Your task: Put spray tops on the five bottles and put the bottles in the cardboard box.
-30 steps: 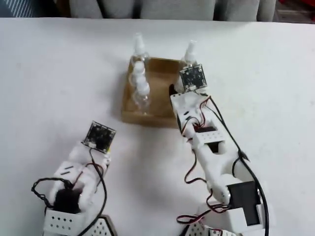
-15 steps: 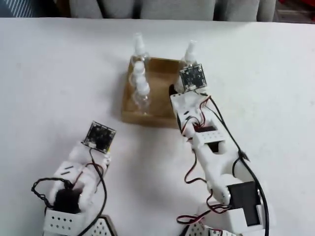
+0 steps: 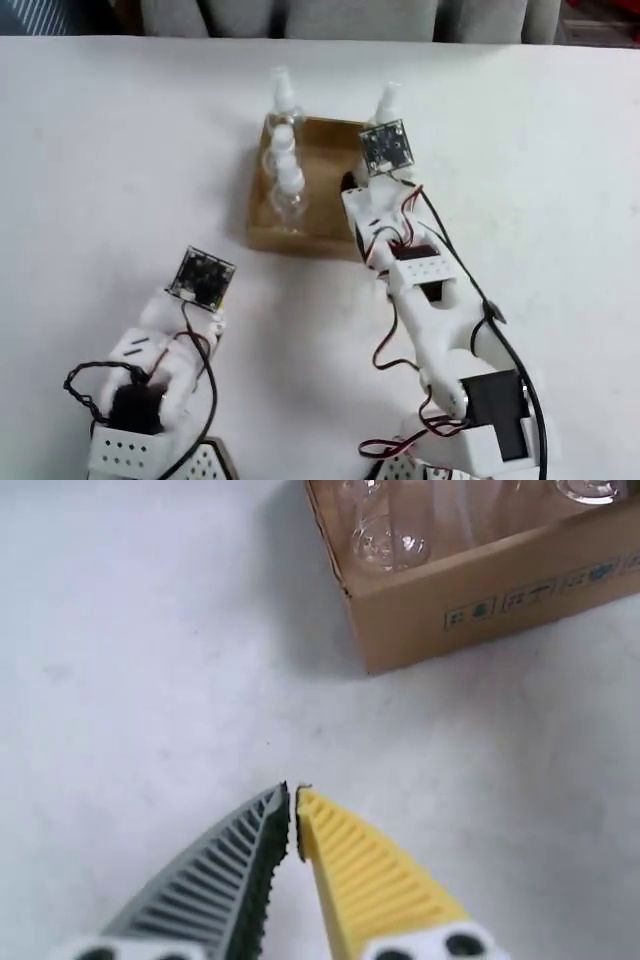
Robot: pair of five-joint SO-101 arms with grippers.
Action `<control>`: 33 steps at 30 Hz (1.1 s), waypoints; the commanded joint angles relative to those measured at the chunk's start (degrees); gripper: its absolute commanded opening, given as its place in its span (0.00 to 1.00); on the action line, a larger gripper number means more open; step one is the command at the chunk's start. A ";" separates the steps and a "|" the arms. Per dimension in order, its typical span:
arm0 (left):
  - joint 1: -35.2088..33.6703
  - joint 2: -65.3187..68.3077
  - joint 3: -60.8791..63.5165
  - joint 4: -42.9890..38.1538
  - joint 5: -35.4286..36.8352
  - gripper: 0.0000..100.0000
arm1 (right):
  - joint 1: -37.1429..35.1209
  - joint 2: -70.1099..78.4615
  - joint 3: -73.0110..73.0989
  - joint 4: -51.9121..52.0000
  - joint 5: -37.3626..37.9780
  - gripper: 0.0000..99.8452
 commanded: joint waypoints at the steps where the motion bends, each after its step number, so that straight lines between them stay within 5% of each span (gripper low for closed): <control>1: -0.48 -0.31 -0.18 0.44 -0.79 0.02 | -0.40 -0.48 -0.09 1.45 0.18 0.14; 7: -0.48 -0.31 -0.18 0.44 -0.79 0.02 | -0.40 -0.57 -0.44 1.45 -4.48 0.16; 14: -0.48 -0.31 -0.18 0.44 -0.79 0.02 | -0.40 -0.57 -0.35 1.45 -4.92 0.31; 33: -0.48 -0.31 -0.18 0.44 -0.79 0.02 | -0.92 -0.57 -0.35 1.10 -5.10 0.32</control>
